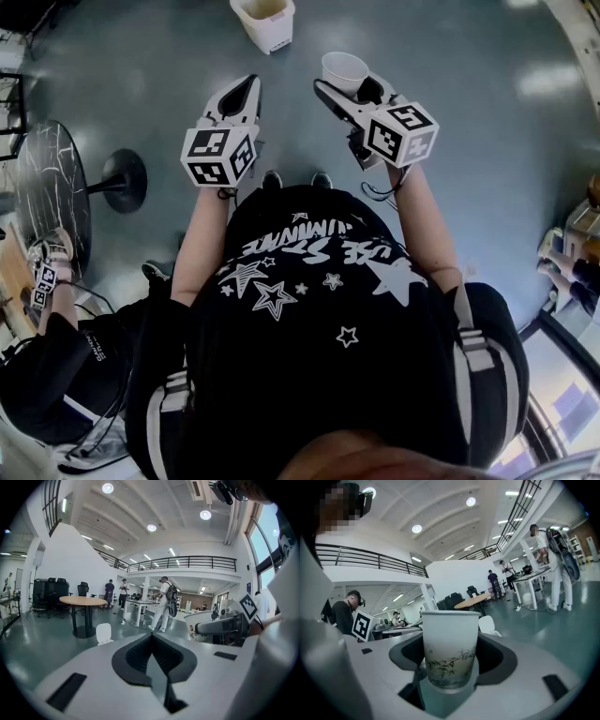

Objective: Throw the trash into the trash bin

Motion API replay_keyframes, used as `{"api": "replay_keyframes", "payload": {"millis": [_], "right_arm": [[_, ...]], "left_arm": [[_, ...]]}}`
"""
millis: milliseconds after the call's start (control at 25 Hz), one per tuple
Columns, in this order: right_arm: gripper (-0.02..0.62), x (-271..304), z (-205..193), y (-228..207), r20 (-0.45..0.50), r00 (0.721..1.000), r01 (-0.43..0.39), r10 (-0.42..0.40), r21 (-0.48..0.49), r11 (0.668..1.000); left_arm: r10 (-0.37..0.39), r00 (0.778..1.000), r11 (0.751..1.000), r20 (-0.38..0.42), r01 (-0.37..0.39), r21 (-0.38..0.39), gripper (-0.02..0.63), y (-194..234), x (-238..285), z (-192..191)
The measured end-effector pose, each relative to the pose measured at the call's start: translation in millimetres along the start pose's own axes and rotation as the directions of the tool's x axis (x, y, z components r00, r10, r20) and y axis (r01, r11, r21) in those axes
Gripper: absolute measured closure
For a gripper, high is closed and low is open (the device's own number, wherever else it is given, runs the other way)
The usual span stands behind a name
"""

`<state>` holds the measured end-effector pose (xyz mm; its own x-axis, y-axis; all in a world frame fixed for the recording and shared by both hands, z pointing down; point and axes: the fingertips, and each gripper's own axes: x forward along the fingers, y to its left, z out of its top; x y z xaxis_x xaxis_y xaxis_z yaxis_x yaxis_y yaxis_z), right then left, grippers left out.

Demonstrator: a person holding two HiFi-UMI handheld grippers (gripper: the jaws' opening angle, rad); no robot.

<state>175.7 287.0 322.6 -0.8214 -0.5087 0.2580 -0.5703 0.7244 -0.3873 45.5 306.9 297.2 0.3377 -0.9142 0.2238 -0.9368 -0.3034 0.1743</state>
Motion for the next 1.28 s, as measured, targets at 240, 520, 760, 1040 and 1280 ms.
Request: {"api": "replay_keyframes", "payload": {"millis": [240,520,760,1040,1280], "right_arm": [[0.279,-4,-5,-14,-0.012,1.0,-0.017,0.017,-0.003,1.0],[0.279,0,-1,-33,-0.026,0.999,-0.024,0.024,0.011,1.0],[0.279,26,17,-47,0.002,0.998,0.055,-0.055,0.041,0.998],[0.279,98,40,-65,0.006,0.994,0.11,-0.11,0.06,0.992],[0.279,160,67,-63,-0.001,0.989,0.146,-0.146,0.032,0.989]], "left_arm": [[0.033,0.999,0.999,0.015,-0.032,-0.011,0.596,-2,-1,-6],[0.07,0.998,0.997,0.008,-0.07,-0.024,0.595,1,9,-11],[0.042,0.999,0.999,0.015,-0.042,-0.024,0.595,35,30,2],[-0.003,1.0,0.999,0.029,0.004,-0.032,0.595,108,74,24],[-0.052,0.998,0.997,0.033,0.054,-0.052,0.595,162,106,41]]}}
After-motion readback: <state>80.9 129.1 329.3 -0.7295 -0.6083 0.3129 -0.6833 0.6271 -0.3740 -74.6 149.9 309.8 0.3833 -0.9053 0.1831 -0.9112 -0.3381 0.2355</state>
